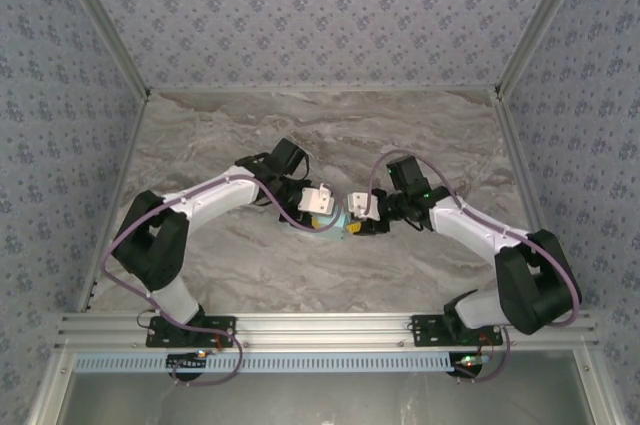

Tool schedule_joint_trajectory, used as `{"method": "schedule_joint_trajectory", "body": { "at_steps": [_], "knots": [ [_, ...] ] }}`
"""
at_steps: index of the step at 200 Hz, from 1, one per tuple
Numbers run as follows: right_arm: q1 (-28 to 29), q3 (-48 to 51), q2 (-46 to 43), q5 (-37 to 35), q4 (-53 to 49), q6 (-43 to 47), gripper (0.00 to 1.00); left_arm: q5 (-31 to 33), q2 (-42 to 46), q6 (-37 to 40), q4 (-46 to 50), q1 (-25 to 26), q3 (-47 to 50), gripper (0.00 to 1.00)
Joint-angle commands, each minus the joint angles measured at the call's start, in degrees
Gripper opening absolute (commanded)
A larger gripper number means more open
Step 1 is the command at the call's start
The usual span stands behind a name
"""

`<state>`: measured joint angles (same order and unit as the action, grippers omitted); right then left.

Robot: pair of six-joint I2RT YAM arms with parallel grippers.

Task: Fold the paper box

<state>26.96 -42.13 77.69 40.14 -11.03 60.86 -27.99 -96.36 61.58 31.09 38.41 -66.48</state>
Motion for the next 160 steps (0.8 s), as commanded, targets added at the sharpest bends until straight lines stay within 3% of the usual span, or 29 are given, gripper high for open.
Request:
{"method": "schedule_joint_trajectory", "body": {
  "at_steps": [1, 60, 68, 70, 74, 81, 122, 160],
  "knots": [
    [1.0, 4.16, -2.98, -1.2, 5.74, -4.64, 0.48, 2.12, -1.62, -2.45, -3.18, -0.09, 2.05, 0.43],
    [3.17, 5.65, -3.22, -3.4, 12.57, -14.52, 0.5, 1.87, -1.91, -9.17, -3.81, -0.67, 0.18, 0.47],
    [3.23, 5.75, -3.0, -3.32, 13.03, -16.29, 0.59, 2.02, -1.78, -10.63, -4.64, -0.67, 0.25, 0.49],
    [3.24, 5.79, -2.99, -3.29, 12.93, -16.45, 0.64, 1.98, -1.76, -10.96, -4.86, -0.63, 0.28, 0.5],
    [3.29, 5.76, -2.98, -3.22, 12.59, -16.46, 0.86, 1.85, -1.58, -11.47, -5.25, -0.69, 0.45, 0.5],
    [3.41, 5.74, -2.92, -3.25, 12.05, -16.48, 0.95, 1.59, -1.35, -11.91, -5.81, -0.7, 0.83, 0.5],
    [3.16, 4.49, -1.33, -1.98, 10.07, -15.28, 0.92, 0.7, -1.6, -12.56, -6.81, -0.51, 1.49, 0.5],
    [2.95, 2.88, 2.98, -4.21, 11.32, -14.81, 0.76, -0.73, -0.74, -12.79, -8.83, -0.52, 2.84, 0.51]
  ]
}}
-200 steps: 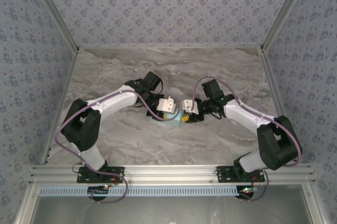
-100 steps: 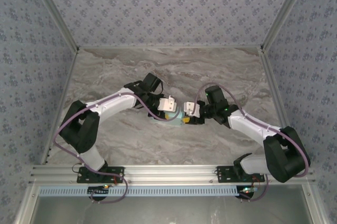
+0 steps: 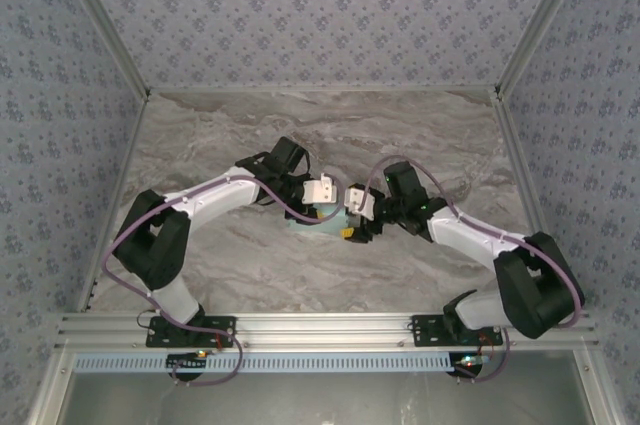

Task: Fold the paper box

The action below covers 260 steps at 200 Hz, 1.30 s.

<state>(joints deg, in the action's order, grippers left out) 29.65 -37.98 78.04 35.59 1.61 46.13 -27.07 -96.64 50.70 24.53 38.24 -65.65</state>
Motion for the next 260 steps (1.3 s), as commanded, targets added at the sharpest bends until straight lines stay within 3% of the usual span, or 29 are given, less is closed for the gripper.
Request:
{"method": "schedule_joint_trajectory", "body": {
  "at_steps": [1, 46, 64, 79, 105, 136, 152, 175, 207, 234, 260],
  "knots": [
    [0.25, -1.29, 2.72, 0.26, -1.28, -0.03, 0.76, -1.66, -0.38, -1.91, -2.42, -0.31, 2.05, 0.52],
    [0.25, -1.31, 3.31, -4.41, 0.07, 1.37, 0.5, -0.86, 3.4, -5.04, -8.26, -0.44, 5.86, 0.62],
    [0.21, -1.03, 3.24, -5.14, 0.74, 1.62, 0.48, -1.36, 6.86, -9.41, -12.48, -0.63, 7.9, 0.66],
    [0.13, -1.05, 3.26, -5.27, 0.84, 1.48, 0.48, -1.61, 10.55, -13.73, -16.75, -1.04, 10.27, 0.82],
    [-0.21, -1.59, 3.3, -5.54, 0.22, 1.03, 0.48, -0.38, 19.68, -23.03, -24.41, -2.3, 16.66, 0.9],
    [-0.82, -2.97, 3.87, -5.18, -1.23, 0.52, 0.48, 9.69, 34.14, -40.16, -41.59, -3.38, 30.91, 0.96],
    [-1.0, -3.46, 4.12, -4.5, -2.04, 0.39, 0.48, 17.46, 40.14, -47.05, -43.5, -4.07, 35.47, 0.99],
    [-1.43, -4.05, 4.36, -3.44, -2.62, -0.77, 0.49, 23.86, 40.3, -50.67, -35.94, -6.55, 35.14, 0.95],
    [-1.5, -6.03, 5.62, -2.65, -6.49, -1.28, 0.5, 19.24, 31.83, -49.72, -34.85, -8.52, 30.45, 0.86],
    [-1.74, -8.06, 6.73, -2.46, -9.21, -2.15, 0.5, 11.34, 23.8, -45.44, -30.39, -9.62, 23.5, 0.7],
    [-1.86, -8.92, 7.32, -2.64, -10.26, -2.19, 0.5, 6.99, 21.79, -42.8, -29.65, -9.73, 22.23, 0.59]
  ]
}}
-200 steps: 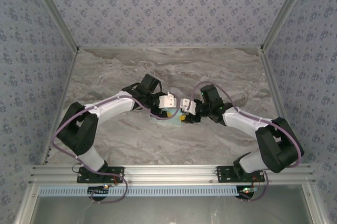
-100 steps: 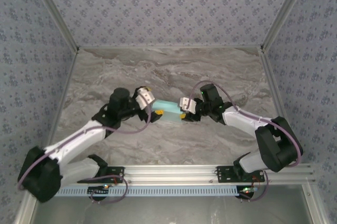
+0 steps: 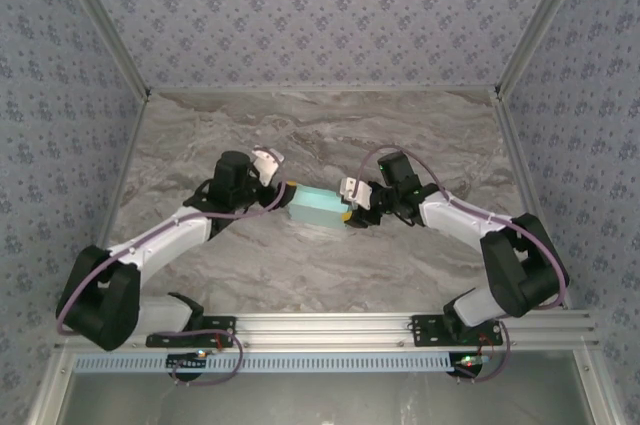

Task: Fold the paper box

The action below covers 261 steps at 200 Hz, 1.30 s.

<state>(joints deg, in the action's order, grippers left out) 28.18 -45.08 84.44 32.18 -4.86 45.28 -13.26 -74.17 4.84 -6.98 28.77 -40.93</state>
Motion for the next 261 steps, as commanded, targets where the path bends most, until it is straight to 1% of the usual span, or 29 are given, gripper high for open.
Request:
{"method": "schedule_joint_trajectory", "body": {
  "at_steps": [1, 13, 22, 30, 46, 53, 66, 80, 108, 133, 149, 158, 172, 204, 226, 232, 249, 261],
  "knots": [
    [-0.4, -1.88, 0.91, 0.77, -3.81, -1.38, 0.5, -7.03, -0.7, 3.24, 1.83, -0.24, -2.49, 0.58],
    [-0.56, -2.27, 1.29, 0.62, -3.94, -1.64, 0.5, -9.51, -1.34, 4.41, 2.48, -0.37, -2.93, 0.51],
    [-0.64, -2.62, 1.58, 0.45, -4.31, -1.62, 0.49, -11.28, -1.96, 5.29, 3.99, -0.38, -3.84, 0.41],
    [-0.67, -3.04, 1.86, 0.35, -4.53, -1.6, 0.49, -12.28, -2.66, 5.81, 5.72, -0.44, -4.68, 0.38],
    [-0.66, -3.62, 2.34, 0.24, -5.17, -1.6, 0.49, -12.85, -3.41, 6.71, 8.22, -0.41, -5.73, 0.38],
    [-0.67, -3.69, 2.42, 0.33, -5.43, -1.56, 0.49, -12.77, -3.44, 6.97, 8.68, -0.48, -5.59, 0.41],
    [-0.76, -3.89, 2.49, 0.42, -5.72, -1.51, 0.49, -13.03, -3.25, 6.93, 8.42, -0.94, -4.81, 0.51],
    [-0.74, -4.12, 2.71, 0.6, -6.08, -1.36, 0.49, -14.67, -3.39, 6.94, 7.88, -1.99, -4.05, 0.52],
    [-0.84, -5.1, 3.47, 0.34, -6.65, -1.68, 0.48, -18.77, -4.56, 6.34, 3.42, -3.8, -1.49, 0.48],
    [-0.77, -5.2, 3.57, -0.02, -6.89, -1.88, 0.48, -18.65, -4.37, 5.75, 2.45, -3.86, -1.17, 0.44],
    [-0.83, -5.19, 3.54, -0.58, -6.83, -2.01, 0.48, -16.91, -4.44, 5.44, 3.56, -4.14, -1.78, 0.35],
    [-0.71, -5.14, 3.64, -1.03, -6.96, -2.1, 0.48, -16.63, -4.4, 4.47, 4.14, -4.71, -2.11, 0.28],
    [-0.63, -5.11, 3.62, -1.87, -6.99, -2.45, 0.48, -16.58, -3.57, 3.33, 3.83, -4.96, -2.05, 0.23],
    [-0.03, -5.03, 3.71, -2.82, -6.39, -2.95, 0.48, -17.5, -3.11, 2.12, 4.83, -4.89, -2.75, 0.22],
    [0.44, -5.28, 3.82, -4.24, -5.96, -3.51, 0.48, -17.36, -4.2, 0.02, 5.29, -4.87, -3.2, 0.18],
    [0.58, -5.38, 3.83, -4.96, -5.74, -3.66, 0.48, -17.16, -4.44, -1.12, 5.23, -4.8, -3.32, 0.17],
    [0.99, -5.42, 3.87, -6.51, -5.03, -4.38, 0.48, -16.94, -4.22, -4.58, 4.36, -4.31, -3.29, 0.17],
    [1.58, -5.43, 3.8, -7.29, -4.62, -5.09, 0.49, -16.99, -3.26, -8.68, 1.23, -3.91, -2.44, 0.18]
  ]
}}
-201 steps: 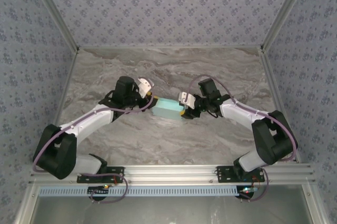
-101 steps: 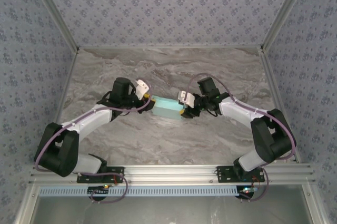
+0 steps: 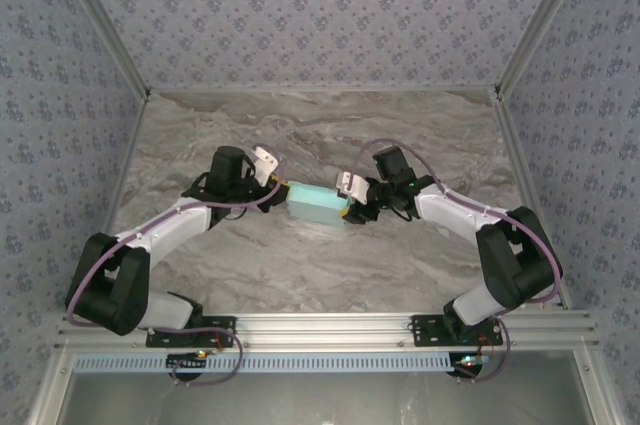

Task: Fold the paper box

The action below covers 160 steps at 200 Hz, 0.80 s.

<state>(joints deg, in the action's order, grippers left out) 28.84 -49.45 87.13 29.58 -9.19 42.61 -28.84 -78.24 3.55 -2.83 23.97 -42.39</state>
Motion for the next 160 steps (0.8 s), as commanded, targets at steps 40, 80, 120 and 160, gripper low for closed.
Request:
{"method": "schedule_joint_trajectory", "body": {
  "at_steps": [40, 80, 120, 160],
  "knots": [
    [2.9, 0.31, 1.4, -7.58, 2.28, -3.84, 0.49, 3.05, 1.48, -14.57, -5.61, 2.78, 0.2, 0.18],
    [3.14, -0.03, 1.76, -8.93, 1.86, -3.59, 0.49, 6.47, 0.11, -15.93, -4.6, 3.92, -0.12, 0.16],
    [3.48, -0.57, 1.38, -9.5, 1.38, -3.02, 0.49, 8.35, -1.68, -16.55, -4.43, 4.86, 0.15, 0.16],
    [3.53, -0.39, 1.07, -11.1, 3.43, -5.14, 0.54, 10.57, -2.97, -17.53, -6.42, 4.86, 2.48, 0.15]
  ]
}}
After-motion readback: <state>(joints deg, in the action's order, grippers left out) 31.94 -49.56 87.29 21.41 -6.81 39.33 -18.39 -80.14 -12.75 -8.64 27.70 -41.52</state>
